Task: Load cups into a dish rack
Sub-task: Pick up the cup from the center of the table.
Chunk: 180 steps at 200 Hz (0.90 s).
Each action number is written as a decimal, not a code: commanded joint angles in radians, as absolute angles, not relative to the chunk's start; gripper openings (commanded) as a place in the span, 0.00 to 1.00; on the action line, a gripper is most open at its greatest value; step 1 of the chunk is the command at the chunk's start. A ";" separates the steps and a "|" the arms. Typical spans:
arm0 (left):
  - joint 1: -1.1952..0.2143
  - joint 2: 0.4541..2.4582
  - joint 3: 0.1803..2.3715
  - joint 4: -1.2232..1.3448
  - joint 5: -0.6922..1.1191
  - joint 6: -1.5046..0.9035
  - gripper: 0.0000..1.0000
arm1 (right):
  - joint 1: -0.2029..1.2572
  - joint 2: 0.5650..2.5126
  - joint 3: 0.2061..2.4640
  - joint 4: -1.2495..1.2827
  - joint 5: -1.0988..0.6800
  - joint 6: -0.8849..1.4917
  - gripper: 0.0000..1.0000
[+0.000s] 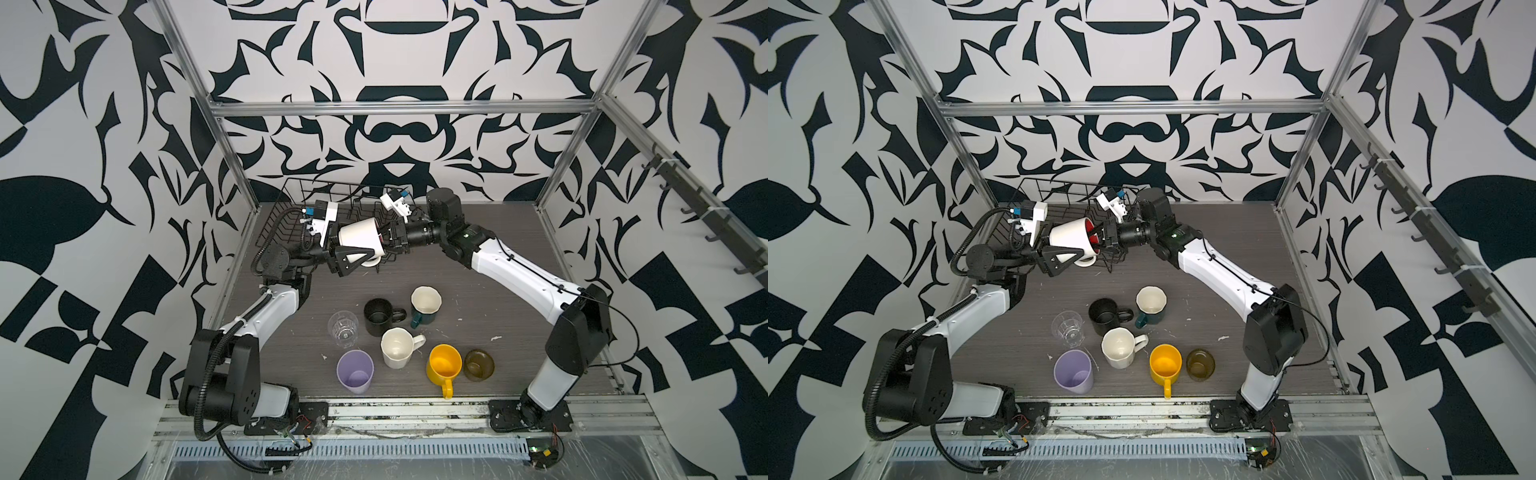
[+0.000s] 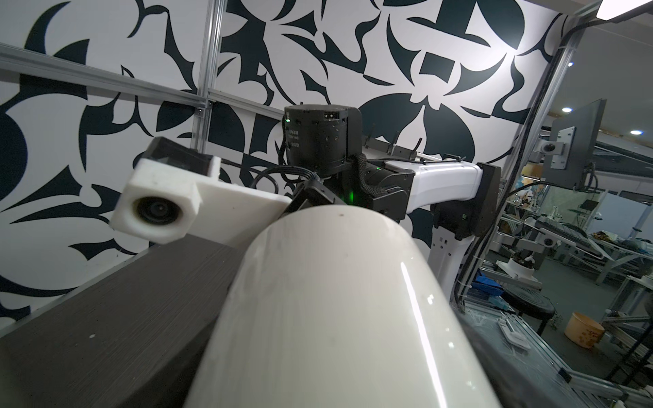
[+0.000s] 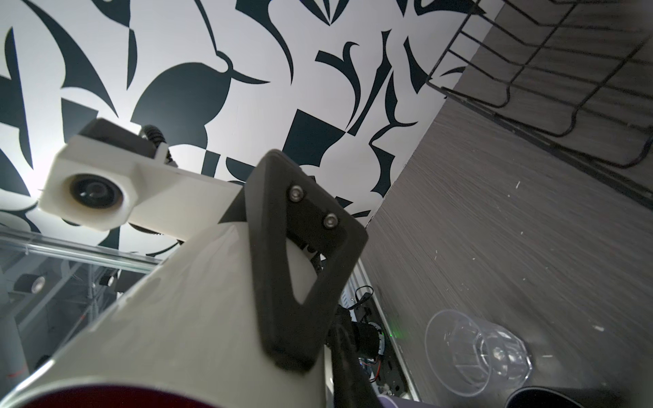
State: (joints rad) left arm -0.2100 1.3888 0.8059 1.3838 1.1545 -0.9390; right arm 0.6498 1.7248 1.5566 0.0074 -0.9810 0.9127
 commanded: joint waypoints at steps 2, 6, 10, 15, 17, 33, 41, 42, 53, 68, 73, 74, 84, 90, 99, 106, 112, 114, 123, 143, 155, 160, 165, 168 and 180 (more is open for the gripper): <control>-0.213 1.358 0.855 1.440 1.164 -0.954 0.00 | 0.656 1.688 1.590 0.060 -0.976 0.900 0.32; -0.212 1.359 0.856 1.440 1.167 -0.956 0.00 | 0.656 1.687 1.588 0.059 -0.975 0.899 0.33; -0.213 1.360 0.856 1.440 1.170 -0.956 0.00 | 0.654 1.687 1.588 0.056 -0.971 0.901 0.34; -0.213 1.359 0.857 1.439 1.172 -0.954 0.00 | 0.653 1.687 1.585 0.054 -0.967 0.900 0.36; -0.213 1.359 0.858 1.440 1.173 -0.955 0.00 | 0.651 1.687 1.584 0.052 -0.967 0.901 0.36; -0.213 1.358 0.862 1.440 1.173 -0.955 0.00 | 0.643 1.682 1.571 0.048 -0.950 0.904 0.39; -0.213 1.358 0.863 1.440 1.173 -0.954 0.00 | 0.639 1.676 1.562 0.051 -0.940 0.909 0.40; -0.213 1.358 0.863 1.440 1.173 -0.955 0.00 | 0.638 1.675 1.561 0.052 -0.937 0.909 0.40; -0.211 1.359 0.867 1.439 1.170 -0.954 0.00 | 0.628 1.666 1.542 0.052 -0.921 0.913 0.41; -0.205 1.361 0.877 1.419 1.159 -0.954 0.00 | 0.608 1.650 1.514 0.052 -0.898 0.920 0.42; -0.202 1.362 0.881 1.408 1.154 -0.953 0.00 | 0.601 1.643 1.504 0.052 -0.890 0.924 0.43; -0.201 1.362 0.883 1.405 1.153 -0.953 0.00 | 0.598 1.642 1.501 0.052 -0.888 0.925 0.43; -0.192 1.365 0.896 1.373 1.140 -0.953 0.00 | 0.581 1.626 1.470 0.060 -0.870 0.936 0.43; -0.187 1.367 0.903 1.348 1.129 -0.953 0.00 | 0.570 1.616 1.450 0.067 -0.859 0.944 0.43; -0.177 1.370 0.919 1.306 1.113 -0.954 0.00 | 0.550 1.601 1.421 0.073 -0.842 0.953 0.44; -0.170 1.371 0.931 1.269 1.101 -0.953 0.00 | 0.534 1.587 1.399 0.072 -0.829 0.955 0.44; -0.163 1.372 0.945 1.229 1.096 -0.948 0.00 | 0.520 1.573 1.380 0.070 -0.818 0.956 0.44; -0.161 1.371 0.950 1.213 1.095 -0.946 0.00 | 0.517 1.569 1.374 0.068 -0.815 0.956 0.44; -0.153 1.369 0.973 1.129 1.090 -0.924 0.00 | 0.496 1.548 1.347 0.059 -0.796 0.953 0.44; -0.140 1.339 1.029 0.805 1.036 -0.767 0.00 | 0.461 1.496 1.294 0.019 -0.737 0.923 0.48; -0.140 1.313 1.071 0.554 0.986 -0.607 0.00 | 0.456 1.462 1.272 -0.015 -0.692 0.889 0.52; -0.140 1.304 1.091 0.467 0.962 -0.544 0.00 | 0.455 1.451 1.267 -0.038 -0.674 0.871 0.53; -0.140 1.297 1.108 0.383 0.939 -0.497 0.00 | 0.454 1.439 1.266 -0.061 -0.656 0.849 0.54; -0.140 1.294 1.119 0.344 0.926 -0.472 0.00 | 0.455 1.433 1.264 -0.080 -0.645 0.837 0.54; -0.137 1.289 1.154 0.227 0.879 -0.398 0.00 | 0.454 1.405 1.259 -0.135 -0.603 0.793 0.56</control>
State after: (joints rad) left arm -0.1402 1.3491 1.0607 0.6392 1.0203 -0.6704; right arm 0.4404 1.4857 1.2629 -0.0406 -0.7139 0.8997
